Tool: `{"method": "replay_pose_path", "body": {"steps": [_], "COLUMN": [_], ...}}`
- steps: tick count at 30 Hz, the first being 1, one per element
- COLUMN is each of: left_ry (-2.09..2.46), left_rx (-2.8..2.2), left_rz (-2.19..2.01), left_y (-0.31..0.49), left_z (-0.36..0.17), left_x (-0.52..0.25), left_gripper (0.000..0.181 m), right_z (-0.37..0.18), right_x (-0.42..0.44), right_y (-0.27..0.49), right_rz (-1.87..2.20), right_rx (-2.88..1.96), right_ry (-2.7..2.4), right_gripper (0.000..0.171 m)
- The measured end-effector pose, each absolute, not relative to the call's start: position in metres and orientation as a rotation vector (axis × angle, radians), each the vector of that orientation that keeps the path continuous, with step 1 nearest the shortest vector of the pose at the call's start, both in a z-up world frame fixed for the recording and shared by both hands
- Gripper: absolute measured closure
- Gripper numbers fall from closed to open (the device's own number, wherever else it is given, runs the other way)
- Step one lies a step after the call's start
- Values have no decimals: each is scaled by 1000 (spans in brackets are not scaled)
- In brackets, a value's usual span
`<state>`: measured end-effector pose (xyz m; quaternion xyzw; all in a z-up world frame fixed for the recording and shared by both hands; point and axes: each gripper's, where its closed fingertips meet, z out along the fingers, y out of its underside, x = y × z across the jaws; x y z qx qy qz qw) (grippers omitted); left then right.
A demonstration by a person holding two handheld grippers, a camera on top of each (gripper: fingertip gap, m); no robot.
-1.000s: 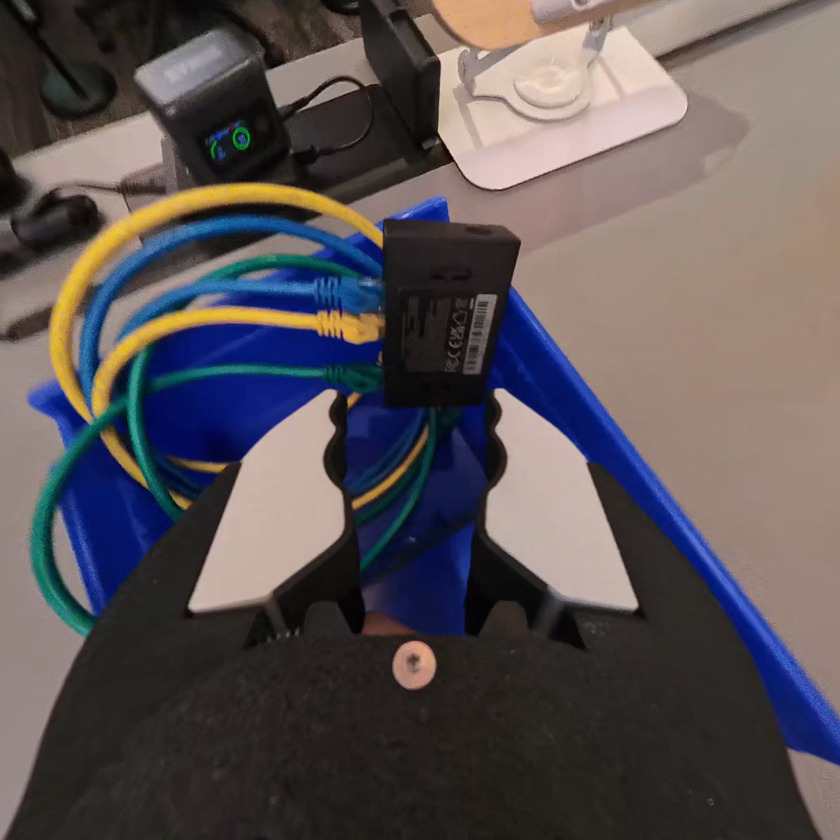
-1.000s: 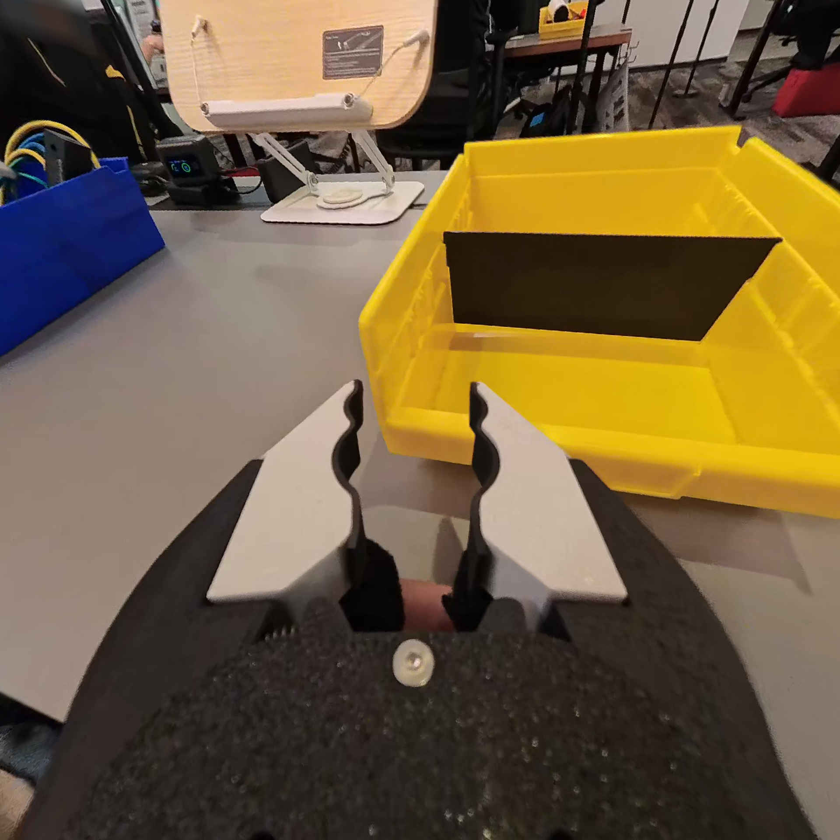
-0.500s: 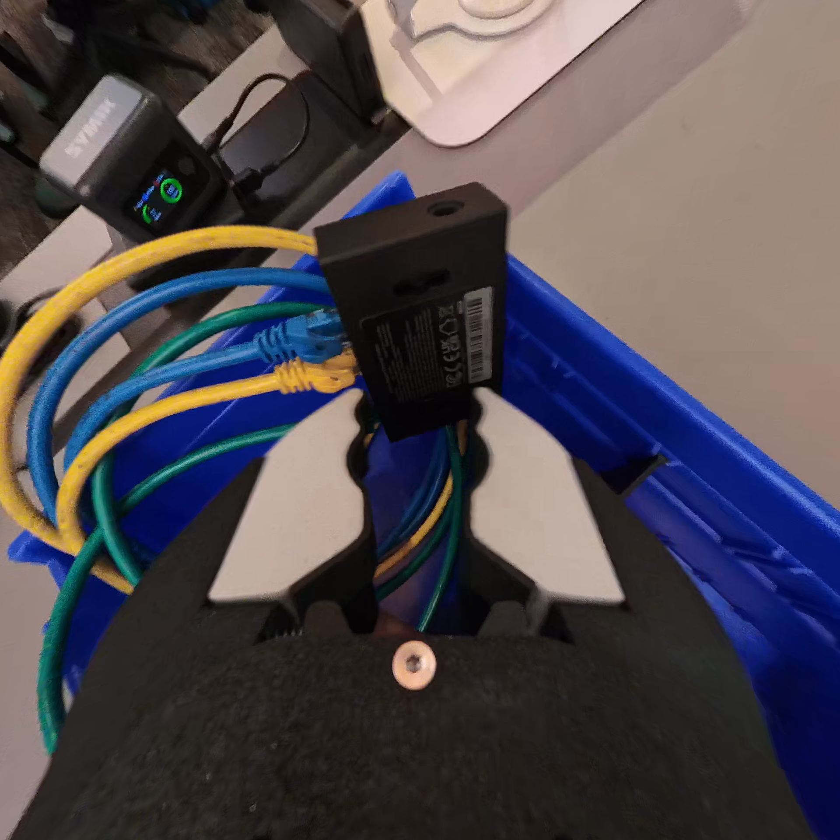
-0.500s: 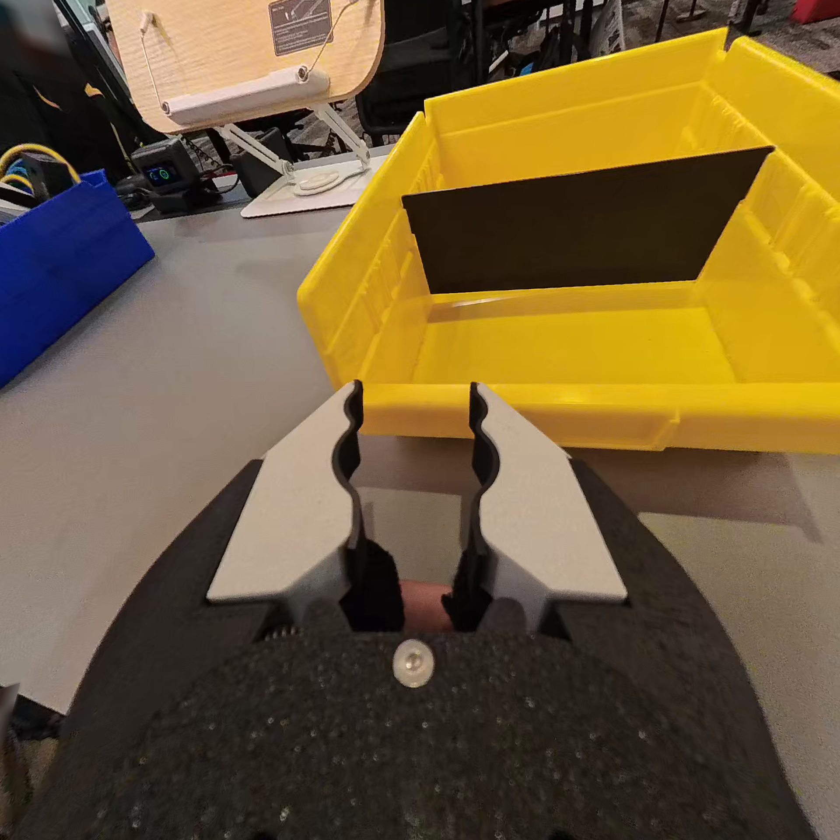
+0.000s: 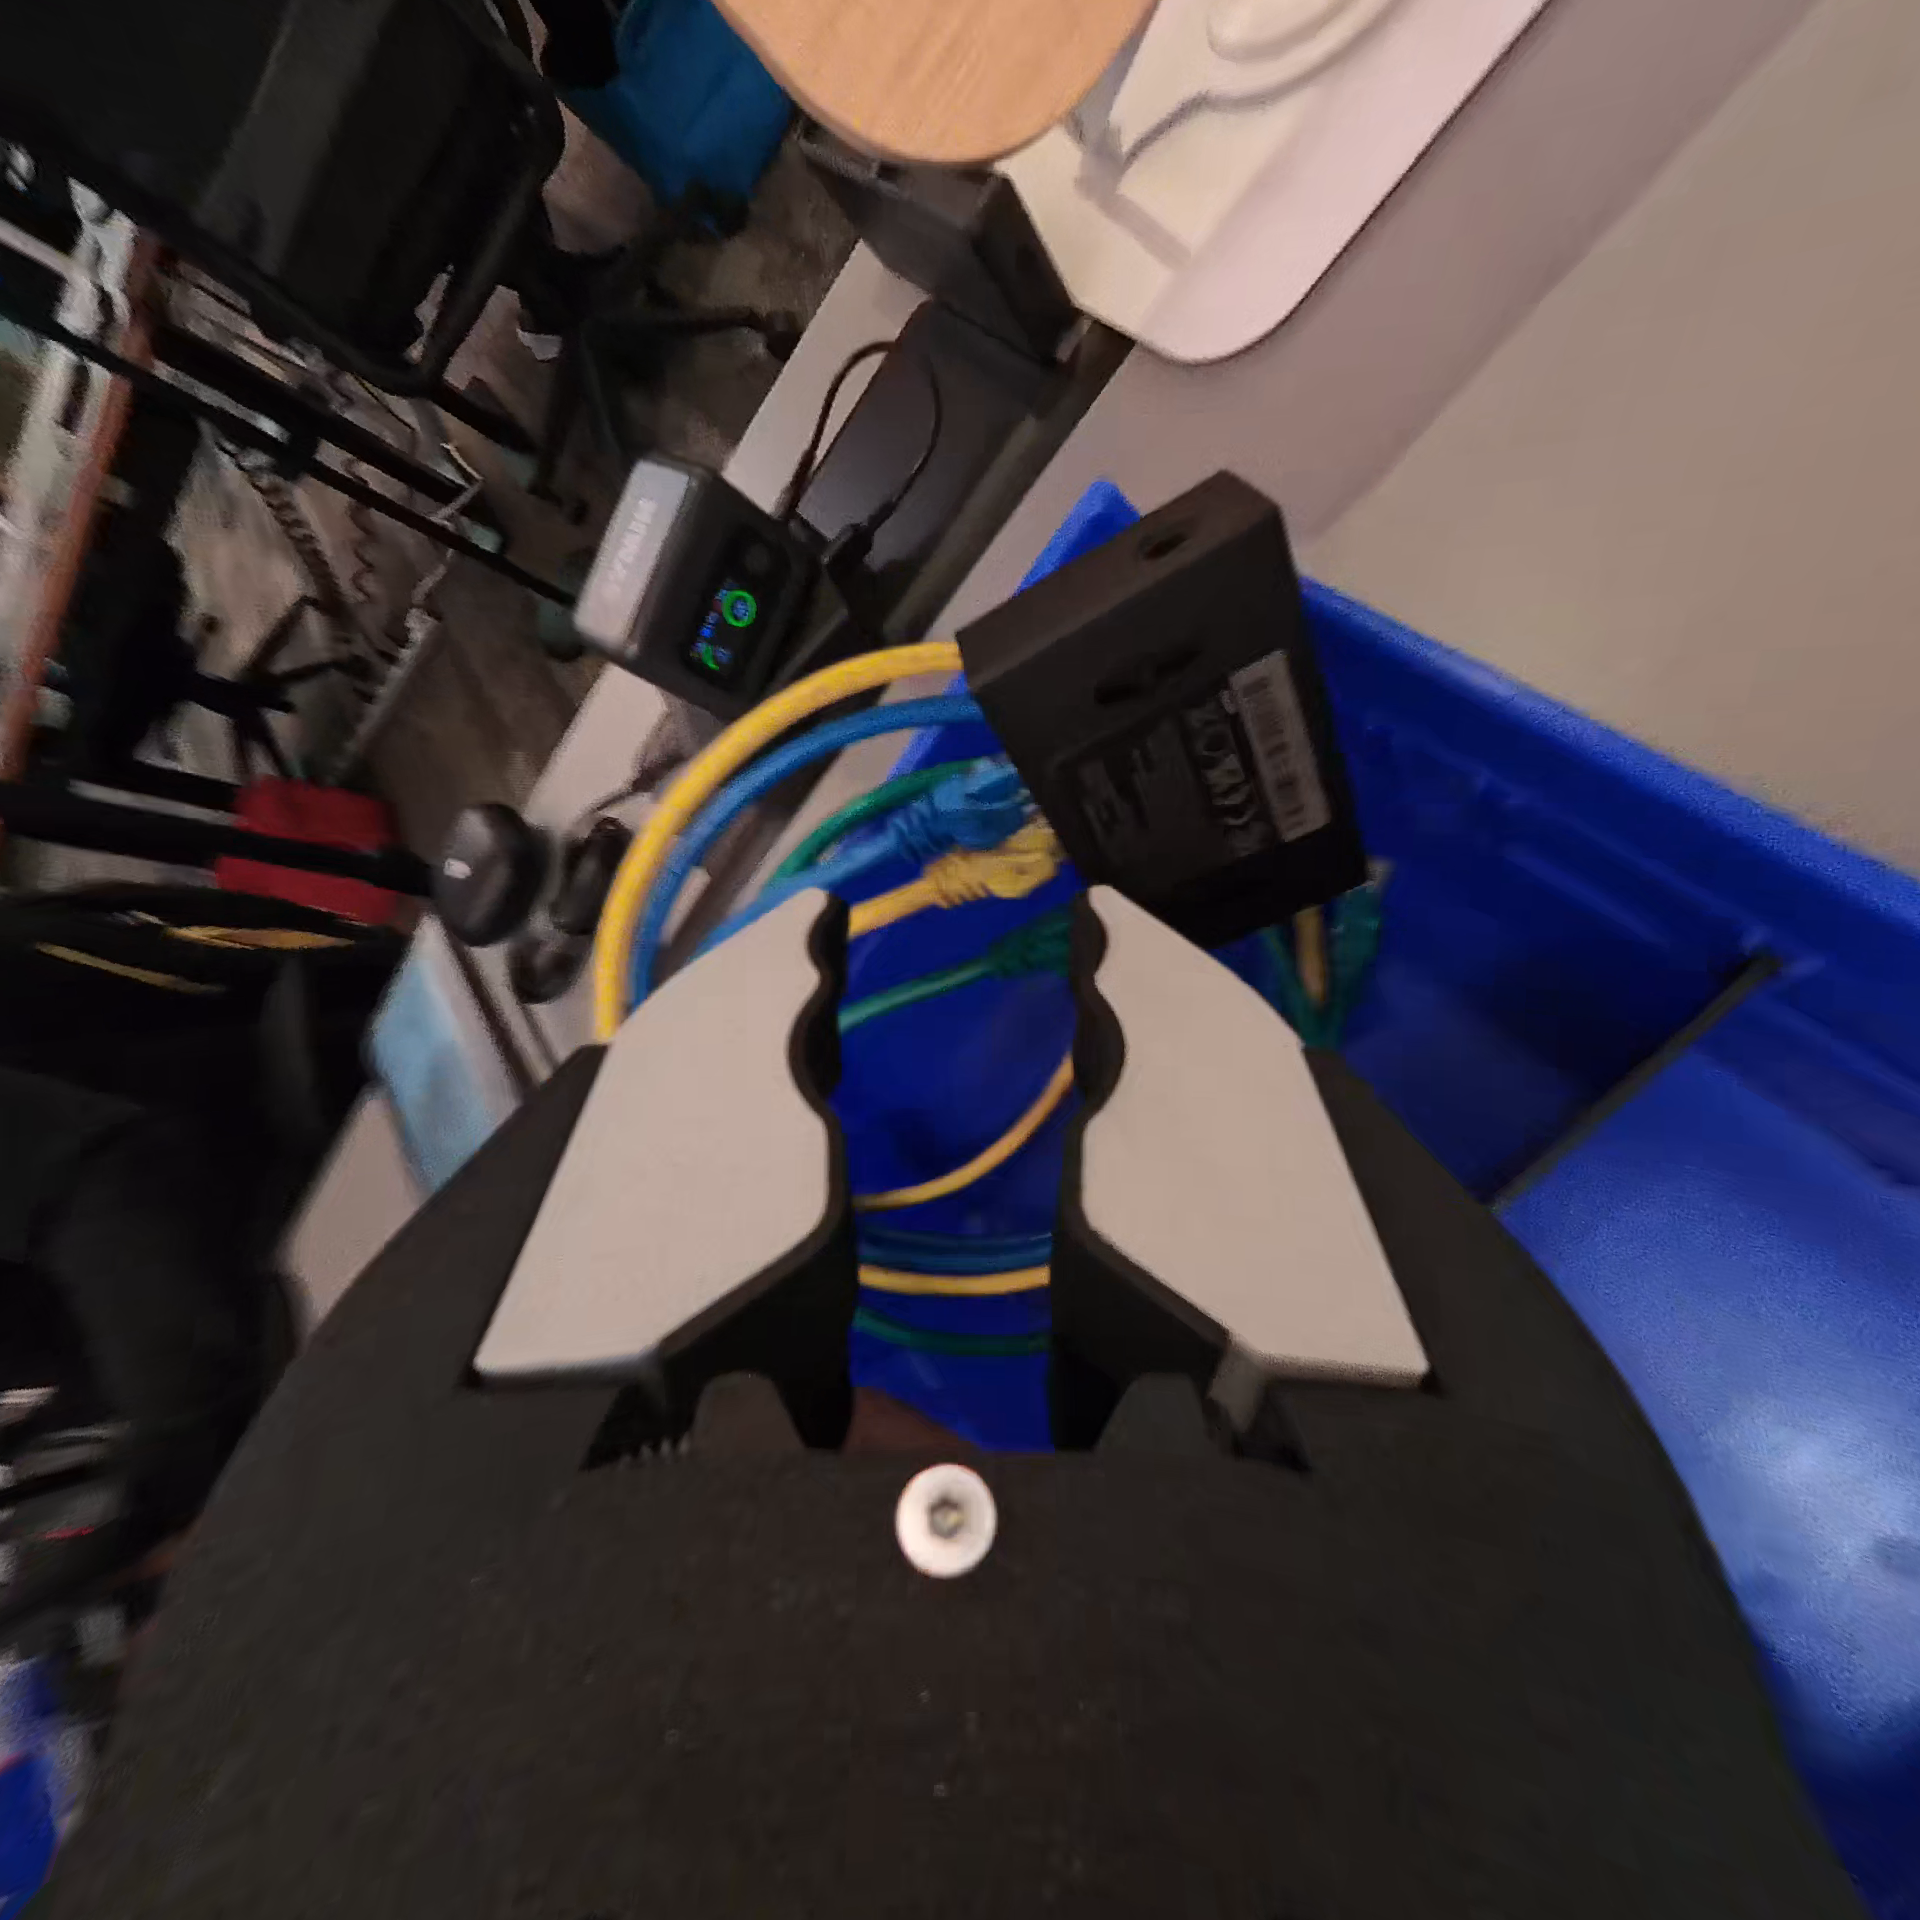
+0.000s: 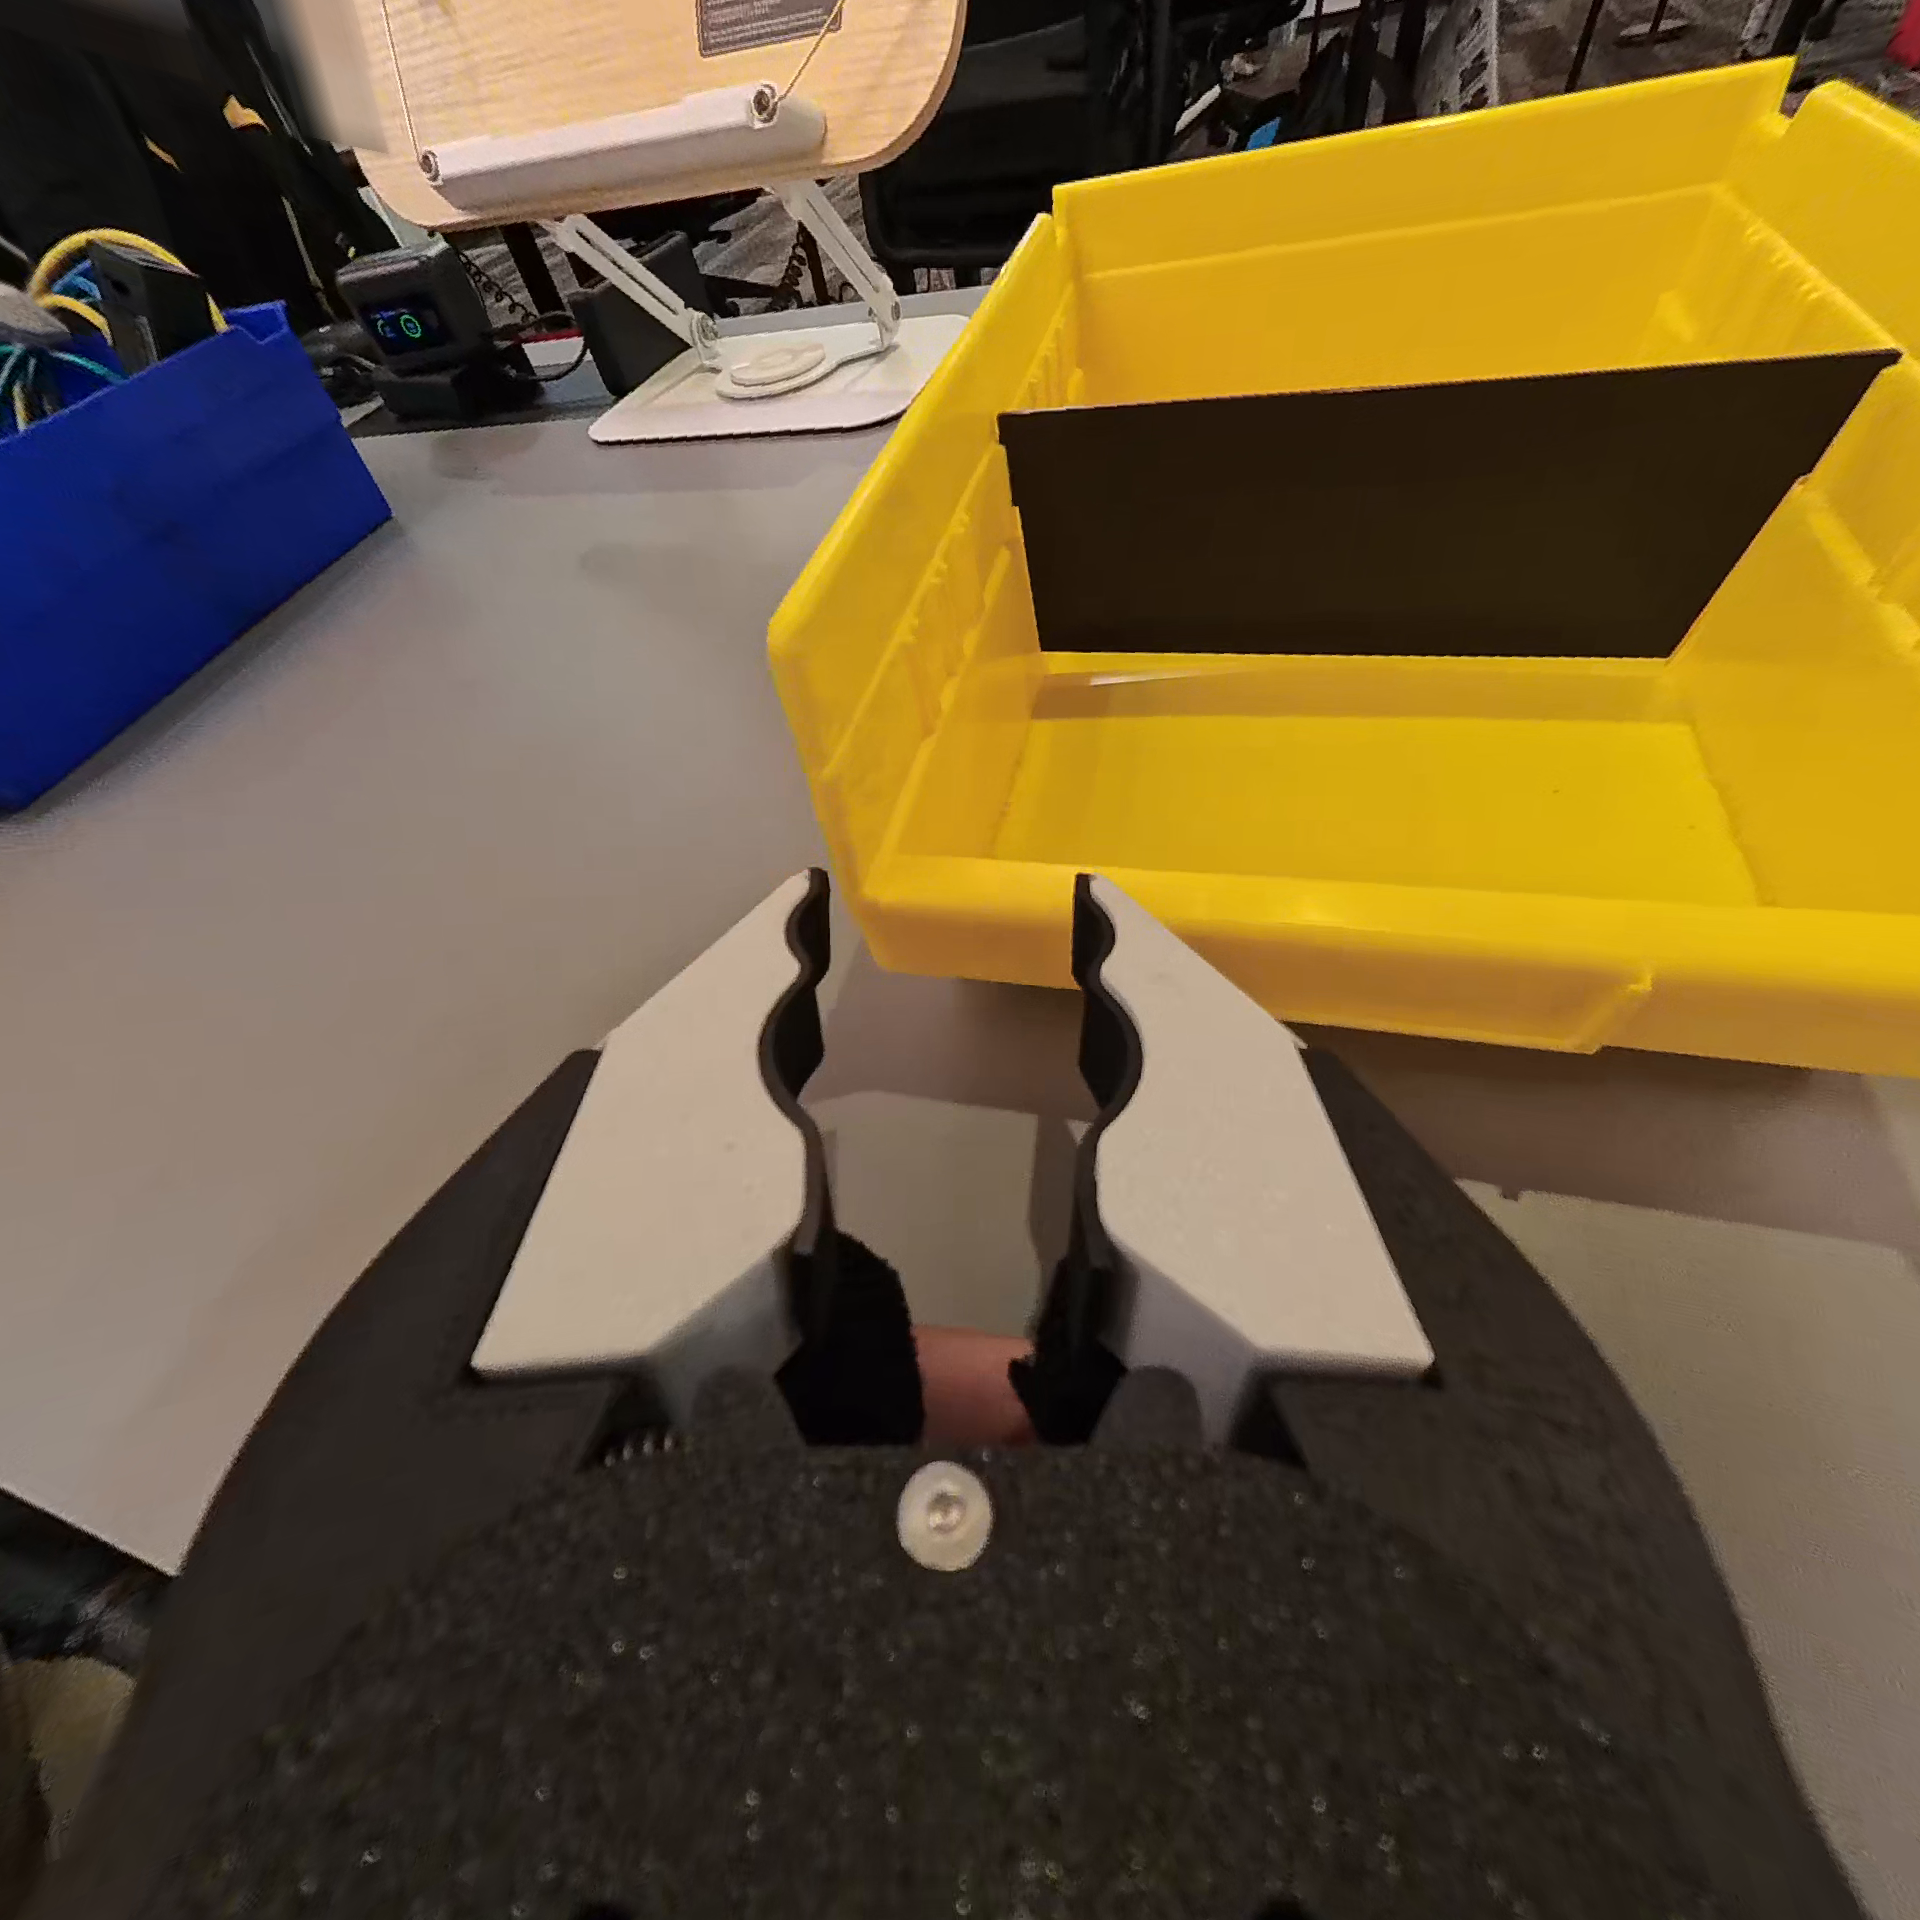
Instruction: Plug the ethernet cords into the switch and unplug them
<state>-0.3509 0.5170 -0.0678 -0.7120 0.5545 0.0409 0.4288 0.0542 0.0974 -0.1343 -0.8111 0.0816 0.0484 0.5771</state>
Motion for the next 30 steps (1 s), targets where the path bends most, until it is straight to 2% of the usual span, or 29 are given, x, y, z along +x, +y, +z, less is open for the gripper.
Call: {"method": "replay_pose_path", "body": {"steps": [4, 7, 12, 23, 26, 30], "left_ry": [1674, 1930, 1965, 1881, 1807, 1657], "left_rx": [-1617, -1305, -1143, -998, -949, -931], "left_rz": [427, 759, 825, 899, 928, 922], "left_y": [530, 535, 548, 570, 567, 552], "left_z": [-66, -82, -96, -96, -75, -20], "left_x": [-355, -369, -364, -353, -351, -350], "left_gripper": [120, 120, 115, 129, 132, 133], "right_z": [-134, -135, -135, -133, -133, -132], "right_x": [53, 48, 47, 52, 51, 48], "right_y": [99, 99, 101, 103, 102, 100], "right_rz": [118, 114, 130, 195, 198, 196], "right_rx": [-1903, -1911, -1908, -1882, -1883, -1887], "right_ry": [181, 158, 162, 213, 208, 195], "right_gripper": [125, 124, 125, 125, 125, 125]}}
